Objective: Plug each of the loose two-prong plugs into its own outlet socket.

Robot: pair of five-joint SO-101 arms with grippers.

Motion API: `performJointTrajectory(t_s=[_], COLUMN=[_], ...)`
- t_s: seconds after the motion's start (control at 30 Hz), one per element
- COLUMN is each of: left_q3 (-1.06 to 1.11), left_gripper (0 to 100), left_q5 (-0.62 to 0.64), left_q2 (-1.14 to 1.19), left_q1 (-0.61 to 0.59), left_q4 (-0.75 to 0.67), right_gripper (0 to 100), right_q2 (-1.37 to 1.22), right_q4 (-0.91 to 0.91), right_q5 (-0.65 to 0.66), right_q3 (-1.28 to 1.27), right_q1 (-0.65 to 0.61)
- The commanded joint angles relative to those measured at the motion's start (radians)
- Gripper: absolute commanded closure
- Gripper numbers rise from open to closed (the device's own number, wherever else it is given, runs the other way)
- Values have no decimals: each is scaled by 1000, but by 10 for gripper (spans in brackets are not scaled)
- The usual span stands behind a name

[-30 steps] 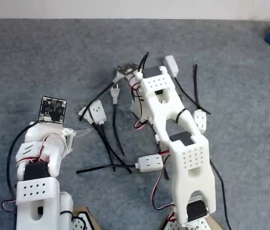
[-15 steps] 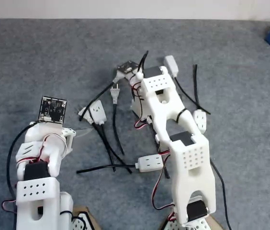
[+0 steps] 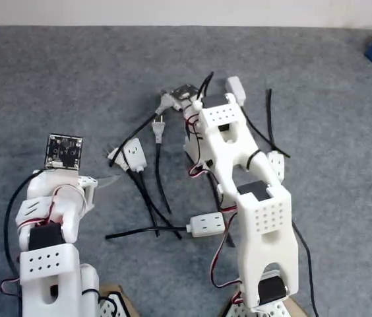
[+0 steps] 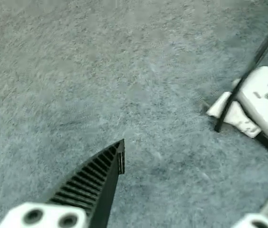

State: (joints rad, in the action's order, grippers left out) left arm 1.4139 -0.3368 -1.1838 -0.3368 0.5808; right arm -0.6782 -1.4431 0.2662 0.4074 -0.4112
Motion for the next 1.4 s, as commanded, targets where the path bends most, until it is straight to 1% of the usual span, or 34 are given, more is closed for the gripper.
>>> performJointTrajectory(t_s=[0.0, 0.13, 0.2, 0.3, 0.47, 0.53, 0.63, 0.7, 0.8, 0.87, 1.0, 1.17, 1.23, 1.3, 1.37], left_q3=[-59, -96, -107, -139, -262, -332, -453, -532, -656, -734, -874, -986, -1013, -1018, -1013], left_gripper=[525, 525, 525, 525, 525, 525, 525, 525, 525, 525, 525, 525, 525, 525, 525], left_q5=[5, 11, 12, 49, 118, 144, 147, 147, 146, 146, 146, 147, 181, 238, 267], left_q2=[-19, -19, -15, -10, -8, -7, -5, 19, 117, 199, 323, 364, 366, 367, 369], left_q1=[-50, -50, -50, -50, -38, -7, 61, 102, 147, 168, 209, 246, 272, 294, 328], left_q4=[-15, -11, -9, 28, 169, 267, 463, 575, 697, 758, 855, 899, 910, 902, 902], right_gripper=[993, 993, 993, 993, 993, 993, 993, 993, 993, 992, 992, 992, 992, 992, 992], right_q2=[31, 31, 51, 143, 309, 364, 453, 527, 673, 796, 1093, 1399, 1484, 1535, 1557], right_q4=[-130, -321, -325, -325, -317, -315, -320, -320, -308, -249, -62, 205, 298, 349, 358], right_q5=[-71, -112, -138, -160, -158, -143, -115, -98, -89, -87, -66, -68, -74, -75, -87], right_q3=[194, 483, 575, 524, 392, 361, 298, 220, 54, -85, -460, -966, -1118, -1201, -1227], right_q1=[7, -22, -41, -74, -134, -156, -194, -213, -234, -246, -277, -275, -277, -278, -280])
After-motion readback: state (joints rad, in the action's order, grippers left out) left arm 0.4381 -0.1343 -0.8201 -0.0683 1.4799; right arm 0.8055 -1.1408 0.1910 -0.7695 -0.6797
